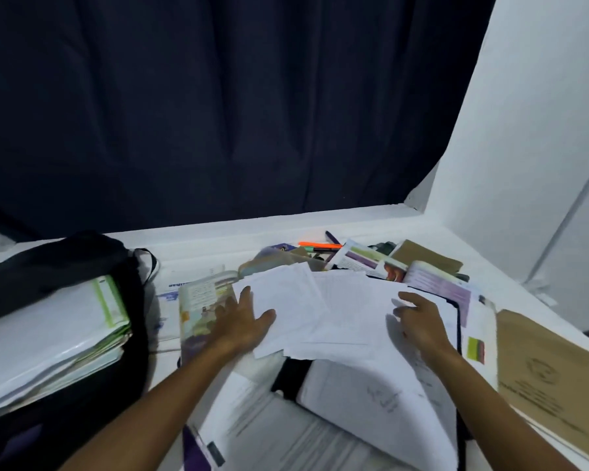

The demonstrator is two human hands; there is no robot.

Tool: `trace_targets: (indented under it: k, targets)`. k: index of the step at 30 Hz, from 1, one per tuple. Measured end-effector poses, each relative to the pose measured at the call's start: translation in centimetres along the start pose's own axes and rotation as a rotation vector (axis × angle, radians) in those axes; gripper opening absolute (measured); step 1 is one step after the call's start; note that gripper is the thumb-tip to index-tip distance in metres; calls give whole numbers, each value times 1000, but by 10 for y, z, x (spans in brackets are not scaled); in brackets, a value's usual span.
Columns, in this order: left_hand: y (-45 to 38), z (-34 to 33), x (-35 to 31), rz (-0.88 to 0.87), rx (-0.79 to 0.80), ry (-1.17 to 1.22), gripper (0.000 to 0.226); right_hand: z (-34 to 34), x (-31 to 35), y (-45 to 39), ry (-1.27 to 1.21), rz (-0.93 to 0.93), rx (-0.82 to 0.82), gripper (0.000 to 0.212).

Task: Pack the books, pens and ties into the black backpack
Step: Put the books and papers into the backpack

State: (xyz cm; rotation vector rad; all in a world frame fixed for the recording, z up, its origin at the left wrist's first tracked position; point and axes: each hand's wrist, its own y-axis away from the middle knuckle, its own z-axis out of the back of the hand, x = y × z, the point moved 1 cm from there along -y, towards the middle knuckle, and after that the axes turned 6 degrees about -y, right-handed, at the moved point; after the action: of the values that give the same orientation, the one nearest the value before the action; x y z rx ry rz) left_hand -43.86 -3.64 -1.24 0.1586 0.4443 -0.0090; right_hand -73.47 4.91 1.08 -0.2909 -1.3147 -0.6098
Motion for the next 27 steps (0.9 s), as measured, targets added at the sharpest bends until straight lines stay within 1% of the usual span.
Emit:
trace_targets:
  k: [3, 6, 7, 8, 11, 14, 16, 18, 20, 23, 24, 25, 27]
  targets:
    - [-6, -19, -9, 21, 34, -40, 82, -10, -3, 3, 237, 119, 51, 48]
    - [-12, -34, -15, 25, 38, -130, 80, -27, -9, 3, 628, 104, 90, 58]
    - [-12, -38, -17, 16, 37, -162, 80, -32, -11, 4, 718, 111, 98, 61]
    - [-13, -42, -19, 2, 42, -187, 79, -37, -12, 4, 741, 121, 104, 63]
    - [-14, -52, -30, -62, 37, -215, 75, -44, -13, 3, 605, 163, 80, 64]
    - [-11, -59, -42, -170, 37, -243, 76, -47, -11, -1, 353, 187, 81, 63]
    - [-9, -66, -53, -228, 54, -274, 80, -49, -8, -2, 197, 170, 84, 63]
    - [-2, -72, -64, -280, 52, -273, 78, -48, -4, -2, 7, 113, 94, 63]
    - [1, -71, -71, -316, 6, -181, 74, -44, -1, -2, -137, 64, 89, 60]
    - [1, -51, -67, -304, -129, 140, 67, -37, -3, -10, -289, -24, 51, 51]
    - [1, -45, -64, -289, -169, 190, 64, -37, -5, -15, -348, -73, 51, 48]
    - [2, -40, -62, -284, -175, 198, 61, -38, -6, -17, -398, -128, 69, 45]
    - [7, -39, -64, -300, -132, 203, 57, -41, -7, -20, -427, -207, 128, 41]
